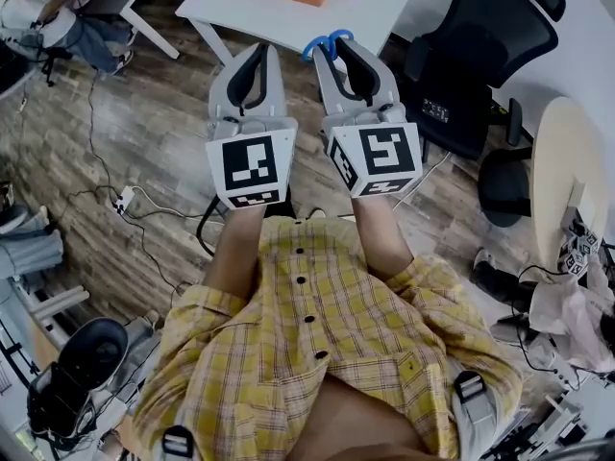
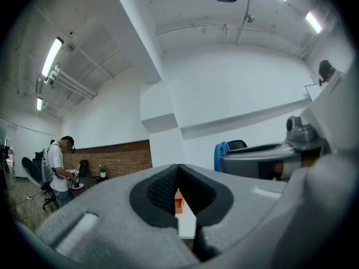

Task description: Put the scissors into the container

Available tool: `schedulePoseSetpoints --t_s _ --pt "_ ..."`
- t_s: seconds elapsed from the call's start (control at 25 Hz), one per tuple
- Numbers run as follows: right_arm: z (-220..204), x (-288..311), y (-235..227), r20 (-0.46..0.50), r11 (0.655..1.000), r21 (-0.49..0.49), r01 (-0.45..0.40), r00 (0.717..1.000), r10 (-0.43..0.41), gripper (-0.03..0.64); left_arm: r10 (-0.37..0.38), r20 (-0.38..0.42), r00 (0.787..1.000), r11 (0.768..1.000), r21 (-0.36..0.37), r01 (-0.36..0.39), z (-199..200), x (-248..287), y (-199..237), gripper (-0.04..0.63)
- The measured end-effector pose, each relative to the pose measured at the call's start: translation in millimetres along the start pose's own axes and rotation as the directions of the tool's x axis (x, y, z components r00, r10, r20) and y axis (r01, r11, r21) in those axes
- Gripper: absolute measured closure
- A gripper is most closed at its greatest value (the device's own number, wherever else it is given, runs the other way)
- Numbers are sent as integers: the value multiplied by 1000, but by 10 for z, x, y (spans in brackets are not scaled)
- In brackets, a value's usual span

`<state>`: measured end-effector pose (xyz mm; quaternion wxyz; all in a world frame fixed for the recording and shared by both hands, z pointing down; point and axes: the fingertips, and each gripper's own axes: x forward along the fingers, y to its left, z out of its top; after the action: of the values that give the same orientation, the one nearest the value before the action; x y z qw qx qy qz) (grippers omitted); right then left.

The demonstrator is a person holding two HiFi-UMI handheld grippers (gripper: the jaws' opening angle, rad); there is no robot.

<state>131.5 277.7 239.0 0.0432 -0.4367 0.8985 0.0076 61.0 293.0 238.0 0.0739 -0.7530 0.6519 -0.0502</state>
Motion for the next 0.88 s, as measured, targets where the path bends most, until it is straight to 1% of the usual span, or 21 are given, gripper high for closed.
schedulePoseSetpoints --t_s 0.24,0.6,0.88 --pt "-119 417 -81 -18 1000 -1 7 1000 -7 526 -17 -3 1000 1000 -3 17 -122 350 215 597" --pt "-233 1376 -246 -37 1000 4 27 999 -27 526 -28 -10 1000 1000 -6 28 -261 1118 825 597" --pt "-338 2101 -400 -70 997 9 71 995 -70 526 -59 -25 998 998 -25 59 -389 1751 1320 597"
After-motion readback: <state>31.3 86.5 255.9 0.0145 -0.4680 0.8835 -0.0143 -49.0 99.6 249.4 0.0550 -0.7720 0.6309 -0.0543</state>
